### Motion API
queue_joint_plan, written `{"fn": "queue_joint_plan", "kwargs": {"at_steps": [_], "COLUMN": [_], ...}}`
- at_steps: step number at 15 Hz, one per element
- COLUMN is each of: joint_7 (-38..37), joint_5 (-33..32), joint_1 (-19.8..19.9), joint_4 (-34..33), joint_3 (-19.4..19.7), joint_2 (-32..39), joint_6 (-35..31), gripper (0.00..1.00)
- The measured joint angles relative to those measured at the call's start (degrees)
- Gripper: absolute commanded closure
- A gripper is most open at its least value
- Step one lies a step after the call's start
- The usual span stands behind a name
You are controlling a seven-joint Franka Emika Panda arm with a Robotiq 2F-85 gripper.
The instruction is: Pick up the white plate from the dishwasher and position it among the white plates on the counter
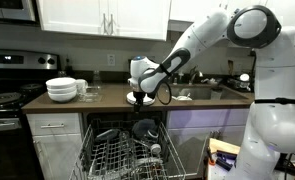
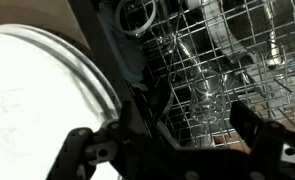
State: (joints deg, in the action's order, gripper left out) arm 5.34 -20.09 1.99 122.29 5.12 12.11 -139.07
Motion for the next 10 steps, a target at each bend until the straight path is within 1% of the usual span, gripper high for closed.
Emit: {"fn": "queue_joint_plan", "kwargs": {"at_steps": [10], "joint_7": [-0.13], "joint_5": [-5.89], "joint_1": [-0.02], "joint_4": [-0.03], "joint_3": [1.38], "joint_2": [0.17], "joint_6": [0.2], "gripper": [0.0]}}
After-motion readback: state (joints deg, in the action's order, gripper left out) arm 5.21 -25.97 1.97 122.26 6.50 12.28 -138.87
